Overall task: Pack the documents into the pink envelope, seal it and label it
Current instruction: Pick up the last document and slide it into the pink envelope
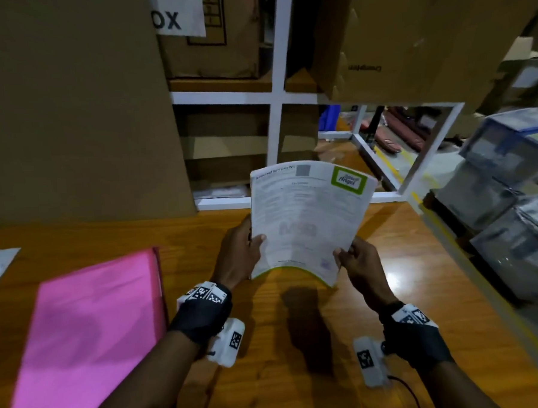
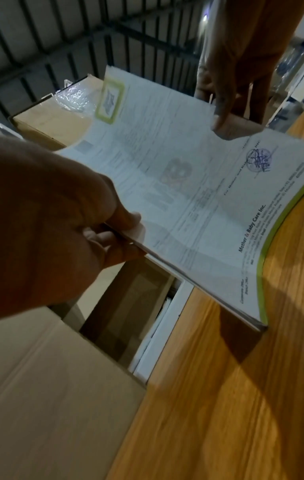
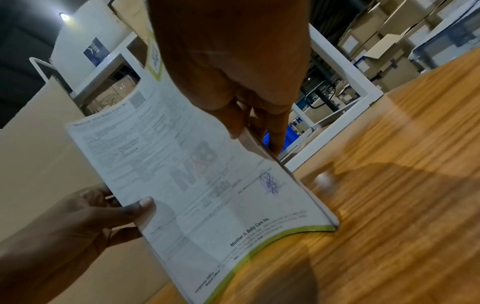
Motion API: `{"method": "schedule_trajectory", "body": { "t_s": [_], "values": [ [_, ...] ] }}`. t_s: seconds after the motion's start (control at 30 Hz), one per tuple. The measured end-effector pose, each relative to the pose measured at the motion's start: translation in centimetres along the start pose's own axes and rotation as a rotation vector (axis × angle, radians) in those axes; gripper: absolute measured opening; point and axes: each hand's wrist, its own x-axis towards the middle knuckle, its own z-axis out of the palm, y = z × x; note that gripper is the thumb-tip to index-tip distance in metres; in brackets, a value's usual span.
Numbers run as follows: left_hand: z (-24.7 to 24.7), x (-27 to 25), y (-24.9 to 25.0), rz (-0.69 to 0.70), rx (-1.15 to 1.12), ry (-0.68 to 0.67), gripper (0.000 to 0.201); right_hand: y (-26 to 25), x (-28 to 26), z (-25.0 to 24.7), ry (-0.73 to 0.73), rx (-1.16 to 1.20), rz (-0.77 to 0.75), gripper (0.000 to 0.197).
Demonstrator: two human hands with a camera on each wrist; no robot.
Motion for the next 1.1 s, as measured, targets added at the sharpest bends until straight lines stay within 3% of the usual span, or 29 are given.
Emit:
{"method": "schedule_trajectory", "body": {
  "t_s": [0.2,0.33,0.43,0.7,0.8,0.93,1.03,1.1],
  "values": [
    [-0.6,0.0,0.2,0.0,-0.006,0.096,0.039,-0.5,0.5,0.4,0.041,-0.051,-0.043,0.021],
    [-0.5,-0.5,-0.7,-0.089,-0.033,0.105,0.033,1.3,-0.3,1.3,-0.047,-0.087,0.084,0.016],
    [-1.2,-0.4,-1.0,-0.141,-0.173,0.144,0.028,1.7,0.2,0.9,-0.081,-0.108,0.118,0.019],
    [-3.4,-0.4,-1.7,-0.274,-0.571,0.25,0.03,0.2,0.3,-0.5,-0.013,0.342,0.274,0.024],
    [-3.0,-0.5,-1.5,-0.339,-0.677,0.304,0.027,-0.6,-0.5,1.0,-0.053,0.487,0.319,0.026],
    [-1.5,-1.9,-1.1,-0.394,-0.733,0.286,0.025,-2.2,-0.7,3.9,-0.014,0.554,0.284,0.037],
    [-2.0,-2.4,-1.5,-0.41,-0.8,0.254,0.034,-2.9,-0.2,4.1,0.036,0.527,0.206,0.032],
    [-3.9,-1.8,-2.1,-0.411,-0.846,0.316,0.037,-3.1,0.3,3.3,0.025,0.473,0.144,0.029]
  ]
}}
